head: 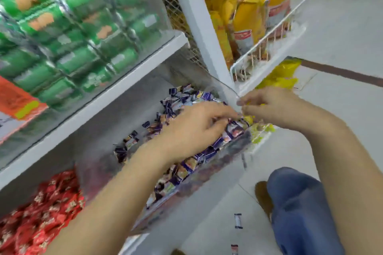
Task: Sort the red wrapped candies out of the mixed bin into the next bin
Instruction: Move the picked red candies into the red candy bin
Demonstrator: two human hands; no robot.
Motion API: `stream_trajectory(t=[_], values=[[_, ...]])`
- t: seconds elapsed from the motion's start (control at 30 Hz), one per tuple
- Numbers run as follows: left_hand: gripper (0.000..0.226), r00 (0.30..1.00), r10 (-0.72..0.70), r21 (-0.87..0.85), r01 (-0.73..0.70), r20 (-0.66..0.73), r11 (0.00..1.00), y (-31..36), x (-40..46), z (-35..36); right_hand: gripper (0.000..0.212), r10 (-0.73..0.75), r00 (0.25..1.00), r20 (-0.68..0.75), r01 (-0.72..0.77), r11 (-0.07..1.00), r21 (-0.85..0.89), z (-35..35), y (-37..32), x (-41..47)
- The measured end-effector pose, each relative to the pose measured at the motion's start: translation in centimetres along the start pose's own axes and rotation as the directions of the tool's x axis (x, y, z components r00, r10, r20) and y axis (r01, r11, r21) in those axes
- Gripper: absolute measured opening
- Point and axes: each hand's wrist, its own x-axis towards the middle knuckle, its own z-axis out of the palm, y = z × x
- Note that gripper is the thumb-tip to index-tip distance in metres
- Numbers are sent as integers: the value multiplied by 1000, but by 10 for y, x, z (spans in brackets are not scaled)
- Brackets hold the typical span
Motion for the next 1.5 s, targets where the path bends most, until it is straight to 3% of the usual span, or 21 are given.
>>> stream_trajectory(t=[0.1, 0.17, 0.27, 0.37, 0.43, 0.47, 0.53, 0.6, 0.73, 0.8, 0.93, 1.03, 1.1, 1.23, 1.33, 1.4, 1.47, 1.5], values=[[43, 990, -20, 59, 12, 140, 998, -8, 30, 9, 17, -63, 996, 65, 64, 998, -18, -3, 1, 2], [38, 971, -22, 39, 13, 239, 999, -15, 45, 11, 16, -72, 992, 105, 75, 997, -23, -8, 7, 3], [37, 910, 129, 146, -201, 394, 969, -24, 55, 14, 20, -67, 994, 87, 73, 995, -69, -12, 10, 3], [48, 819, 228, 452, -497, 527, 741, -33, 65, 20, 23, -89, 994, 64, 98, 983, -156, -13, 6, 1], [60, 779, 99, 611, -556, 619, 564, -33, 68, 23, 28, -100, 993, 69, 110, 982, -155, -9, 1, 0], [64, 773, 23, 652, -550, 634, 521, -34, 67, 27, 32, -100, 993, 62, 108, 981, -159, -6, -1, 1], [64, 800, -30, 687, -496, 600, 531, -35, 63, 33, 38, -101, 994, 31, 105, 976, -192, 4, -5, 3], [59, 840, -68, 731, -426, 539, 532, -37, 59, 38, 31, -107, 994, 1, 104, 963, -248, 13, -9, 5], [54, 884, -282, 845, -199, 374, 496, -56, 46, 17, 26, -92, 996, 4, 89, 955, -283, 15, -6, 2], [53, 874, -361, 843, -94, 325, 530, -81, 26, -6, 29, -99, 995, 10, 97, 948, -303, 13, -2, 1], [54, 836, -481, 675, 196, 263, 711, -124, -35, -47, 29, -132, 991, -30, 118, 953, -278, 15, -2, 3], [63, 892, -428, 627, 250, 148, 738, -124, -58, -58, 41, -132, 989, -58, 113, 959, -261, 16, -4, 8], [56, 921, -373, 590, 240, 114, 771, -111, -52, -51, 41, -120, 988, -95, 94, 965, -246, 18, -7, 9], [42, 983, -76, 565, -32, 167, 825, -80, -15, -14, 34, -128, 983, -131, 93, 965, -244, 28, -10, 14], [36, 947, 0, 339, -115, 322, 934, -66, 29, 22, 28, -137, 981, -137, 93, 953, -287, 30, -7, 20], [35, 891, -32, 183, -58, 454, 981, -64, 53, 40, 26, -154, 981, -119, 110, 944, -312, 29, -5, 22], [40, 833, -82, 200, -35, 548, 979, -69, 66, 48, 26, -173, 979, -109, 131, 939, -319, 27, -3, 22], [45, 829, -68, 253, -90, 556, 963, -73, 68, 50, 26, -183, 977, -108, 140, 937, -319, 26, -2, 22]])
